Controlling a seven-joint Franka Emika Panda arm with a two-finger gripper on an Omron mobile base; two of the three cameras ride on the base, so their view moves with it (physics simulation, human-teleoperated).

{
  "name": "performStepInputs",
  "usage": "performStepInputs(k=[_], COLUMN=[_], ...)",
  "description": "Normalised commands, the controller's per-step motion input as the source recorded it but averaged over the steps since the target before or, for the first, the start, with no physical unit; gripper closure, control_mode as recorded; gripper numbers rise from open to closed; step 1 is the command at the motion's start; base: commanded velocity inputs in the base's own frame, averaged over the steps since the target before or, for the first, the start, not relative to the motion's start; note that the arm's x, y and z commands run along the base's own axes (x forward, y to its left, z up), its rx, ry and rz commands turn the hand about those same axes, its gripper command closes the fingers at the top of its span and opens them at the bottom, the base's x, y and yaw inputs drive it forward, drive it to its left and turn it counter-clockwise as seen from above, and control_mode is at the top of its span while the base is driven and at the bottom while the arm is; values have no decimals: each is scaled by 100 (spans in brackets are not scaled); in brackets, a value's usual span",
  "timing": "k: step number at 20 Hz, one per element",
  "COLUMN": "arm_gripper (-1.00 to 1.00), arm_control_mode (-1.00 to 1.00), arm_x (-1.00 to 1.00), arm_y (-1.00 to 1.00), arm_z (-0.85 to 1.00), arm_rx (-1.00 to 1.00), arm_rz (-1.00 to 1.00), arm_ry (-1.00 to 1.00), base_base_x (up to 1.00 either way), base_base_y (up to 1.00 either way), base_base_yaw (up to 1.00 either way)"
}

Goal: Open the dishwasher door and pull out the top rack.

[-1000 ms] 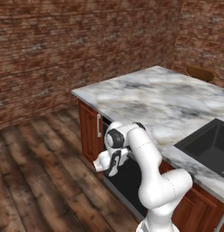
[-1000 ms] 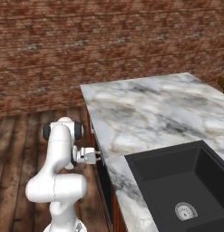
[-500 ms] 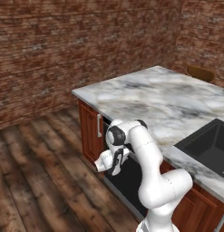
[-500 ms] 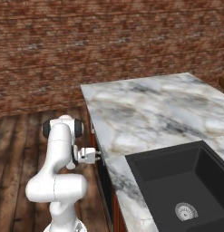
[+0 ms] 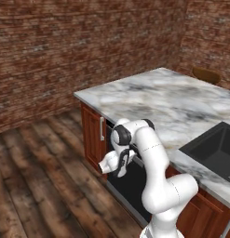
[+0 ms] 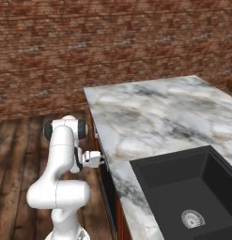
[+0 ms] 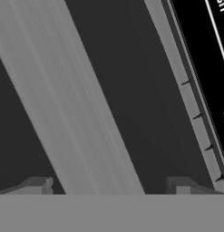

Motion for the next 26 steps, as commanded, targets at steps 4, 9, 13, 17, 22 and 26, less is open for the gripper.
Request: performStepInputs(k=[4, 9, 13, 17, 22, 26], arm_gripper=[-100, -100, 100, 100, 100, 100], arm_control_mode=[-100, -100, -100, -100, -100, -100], arm_x=[6, 25, 32, 25, -14, -49], arm_y=[-22, -31, -26, -17, 11, 58], arm_z=[20, -1, -4, -17, -45, -38], arm_rx=[0, 0, 0, 3, 3, 12], arm_rz=[0, 0, 0, 0, 0, 4], arm_ry=[0, 1, 6, 18, 26, 36], base_base_x=[0, 0, 0, 0, 0, 0], base_base_y=[0, 0, 0, 0, 0, 0], base_base_yaw=[0, 0, 0, 0, 0, 0])
